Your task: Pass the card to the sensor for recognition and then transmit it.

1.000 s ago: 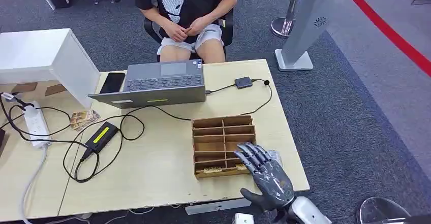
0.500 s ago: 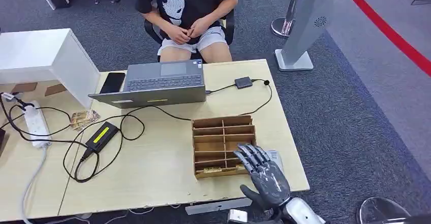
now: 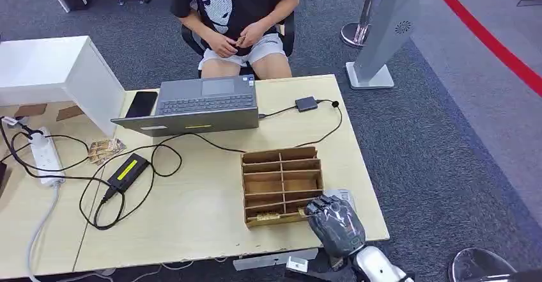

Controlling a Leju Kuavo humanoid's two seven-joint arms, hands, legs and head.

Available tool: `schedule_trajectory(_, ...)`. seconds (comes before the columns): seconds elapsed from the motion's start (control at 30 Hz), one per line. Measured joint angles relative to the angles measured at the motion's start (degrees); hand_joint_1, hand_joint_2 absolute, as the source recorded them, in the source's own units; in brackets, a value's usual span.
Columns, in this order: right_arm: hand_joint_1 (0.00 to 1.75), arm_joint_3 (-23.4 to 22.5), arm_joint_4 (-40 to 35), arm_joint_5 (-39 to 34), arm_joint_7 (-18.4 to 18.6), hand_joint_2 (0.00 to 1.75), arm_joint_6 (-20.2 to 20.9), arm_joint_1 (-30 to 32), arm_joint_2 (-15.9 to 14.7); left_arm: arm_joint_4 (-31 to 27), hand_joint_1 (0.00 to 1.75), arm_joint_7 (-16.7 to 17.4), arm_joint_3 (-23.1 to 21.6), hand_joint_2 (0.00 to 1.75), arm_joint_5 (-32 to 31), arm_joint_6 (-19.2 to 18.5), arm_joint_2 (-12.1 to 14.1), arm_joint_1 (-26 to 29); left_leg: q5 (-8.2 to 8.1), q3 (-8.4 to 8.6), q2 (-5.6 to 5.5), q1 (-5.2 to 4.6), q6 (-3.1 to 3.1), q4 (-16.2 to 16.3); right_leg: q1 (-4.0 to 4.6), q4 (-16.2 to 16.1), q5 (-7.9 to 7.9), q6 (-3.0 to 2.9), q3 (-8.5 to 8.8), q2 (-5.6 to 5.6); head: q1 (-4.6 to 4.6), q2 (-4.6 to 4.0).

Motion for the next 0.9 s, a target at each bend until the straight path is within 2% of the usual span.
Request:
schedule_trajectory(0.13,1.54,-0.04,0.59,3.76,2.25,1.75,0.15,-0.27,0.28,0.00,0.00,0.15,0.00,1.75,-0.13,0.00,0.00,0.00,0.00,0.02,0.00,0.00,0.00,0.00,0.00,0.00,0.00,0.00,0.03,0.00,0.00,0.00)
schedule_trajectory(0.17,1.66,-0.07,0.79,4.31,2.56,1.75,0.13,-0.36,0.37,0.00,0.00,0.15,0.00,1.75,-0.13,0.00,-0.02,0.00,0.00,0.04,0.00,0.00,0.00,0.00,0.00,0.00,0.00,0.00,0.05,0.00,0.00,-0.02)
schedule_trajectory(0.23,1.66,-0.09,1.05,5.05,3.01,1.75,-0.13,-0.51,0.52,0.00,0.00,0.17,0.02,1.75,-0.15,0.00,-0.02,-0.01,0.00,0.08,0.00,0.00,0.00,0.00,0.00,0.00,0.00,0.00,0.09,0.00,0.02,-0.02)
schedule_trajectory(0.3,1.75,-0.15,1.22,6.27,3.36,1.75,-1.24,-0.52,0.68,0.00,0.00,0.17,0.02,1.75,-0.18,0.02,-0.02,-0.01,0.00,0.09,0.01,0.00,0.00,0.00,0.00,0.00,0.00,0.00,0.11,-0.01,0.02,-0.02)
schedule_trajectory(0.47,1.75,-0.92,0.33,8.76,3.74,1.75,-3.70,0.16,0.79,0.00,0.00,0.15,0.13,1.75,-0.33,0.07,-0.04,0.01,0.01,0.10,0.00,-0.01,0.00,0.01,-0.01,0.00,0.01,0.01,0.12,-0.01,0.00,-0.02)
schedule_trajectory(0.7,1.75,-3.43,-7.02,11.32,3.32,1.75,-8.79,2.39,0.79,0.00,0.00,0.15,0.98,1.75,-0.33,0.22,-0.09,0.01,-0.01,0.09,0.03,0.00,0.00,0.01,-0.01,0.00,-0.01,-0.01,0.07,0.01,0.00,-0.02)
schedule_trajectory(0.8,1.75,-4.31,-9.18,11.36,3.06,1.75,-9.40,3.17,0.79,0.00,0.00,0.15,1.03,1.75,-0.33,0.26,-0.20,0.01,-0.01,0.08,0.03,0.00,0.01,0.01,0.00,0.00,-0.02,-0.01,0.07,0.01,0.00,-0.02)
schedule_trajectory(0.9,1.75,-5.48,-13.40,10.04,2.34,1.75,-12.48,4.72,0.70,0.00,0.00,0.17,1.37,1.75,-0.16,0.35,-0.31,0.02,-0.01,0.08,0.03,-0.01,0.01,0.01,-0.01,0.00,-0.01,-0.01,0.08,0.01,0.00,0.00)
